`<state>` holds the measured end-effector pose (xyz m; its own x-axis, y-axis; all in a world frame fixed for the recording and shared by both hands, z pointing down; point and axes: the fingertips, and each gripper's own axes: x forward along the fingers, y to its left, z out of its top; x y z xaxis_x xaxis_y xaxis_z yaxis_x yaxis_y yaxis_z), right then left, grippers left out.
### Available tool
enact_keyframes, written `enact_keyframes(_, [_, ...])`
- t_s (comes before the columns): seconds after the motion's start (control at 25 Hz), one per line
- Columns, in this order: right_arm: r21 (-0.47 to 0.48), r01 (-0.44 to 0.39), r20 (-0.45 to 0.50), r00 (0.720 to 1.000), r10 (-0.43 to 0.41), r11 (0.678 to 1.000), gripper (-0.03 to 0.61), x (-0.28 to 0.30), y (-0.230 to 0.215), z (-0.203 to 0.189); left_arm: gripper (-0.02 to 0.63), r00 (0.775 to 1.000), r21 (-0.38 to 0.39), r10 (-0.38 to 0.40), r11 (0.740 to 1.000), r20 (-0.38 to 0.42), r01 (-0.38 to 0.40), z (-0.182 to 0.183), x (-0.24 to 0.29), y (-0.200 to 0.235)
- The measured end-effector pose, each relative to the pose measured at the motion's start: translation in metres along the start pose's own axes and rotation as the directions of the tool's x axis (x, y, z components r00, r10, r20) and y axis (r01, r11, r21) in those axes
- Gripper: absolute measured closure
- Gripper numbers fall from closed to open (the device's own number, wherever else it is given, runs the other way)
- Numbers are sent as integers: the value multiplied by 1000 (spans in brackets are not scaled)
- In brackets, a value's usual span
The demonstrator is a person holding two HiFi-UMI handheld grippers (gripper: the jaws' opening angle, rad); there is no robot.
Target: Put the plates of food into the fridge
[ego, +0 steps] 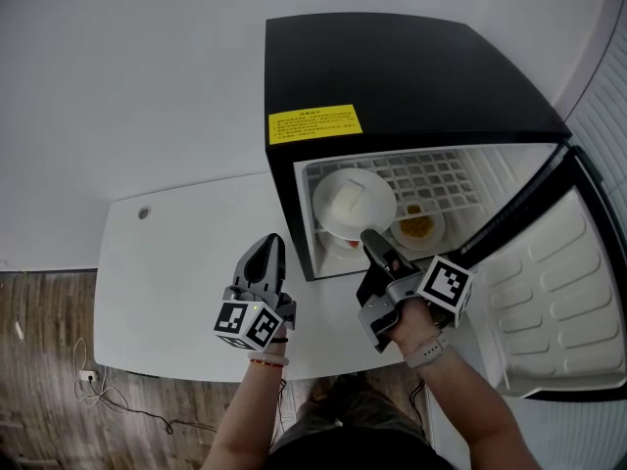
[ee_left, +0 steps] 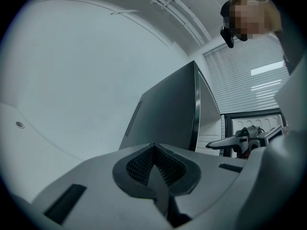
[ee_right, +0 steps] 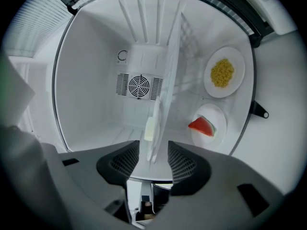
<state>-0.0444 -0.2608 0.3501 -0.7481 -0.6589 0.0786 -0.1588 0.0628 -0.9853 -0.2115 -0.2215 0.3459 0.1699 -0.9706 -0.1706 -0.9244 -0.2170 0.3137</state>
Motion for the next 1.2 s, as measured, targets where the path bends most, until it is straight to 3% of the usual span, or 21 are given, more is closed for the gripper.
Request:
enact_keyframes(0.36, [-140,-7,-20,1000,5,990,416,-27,-2,-19,607,1000,-1,-5,1000,-8,5,1,-20,-6])
enact_keyframes(0.48, [-227,-45,-50,998,35,973,416,-36,2,-29,607,1000,1,-13,1000,-16,13,1,-28,-10])
enact_keyframes(0.6, [-348,3,-51,998,-22,938,416,-53,-7,-35,607,999,3,-26,1000,-25,26,0,-38,-16])
enact_keyframes(0.8, [-531,13,-40,998,-41,847,416,-82,-10,-45,607,998,12,-50,999,-31,50,0,-56,-30])
enact_keyframes(0.96, [-714,62,-7,995,-96,698,417,-107,-15,-52,607,996,25,-81,996,-34,82,1,-74,-45])
enact_keyframes(1.04, [-763,71,9,995,-99,642,419,-120,-15,-56,607,995,26,-96,995,-40,97,0,-83,-52])
enact_keyframes(1.2, [-811,84,38,995,-91,579,459,-143,-15,-66,607,991,24,-124,992,-59,125,-2,-105,-67])
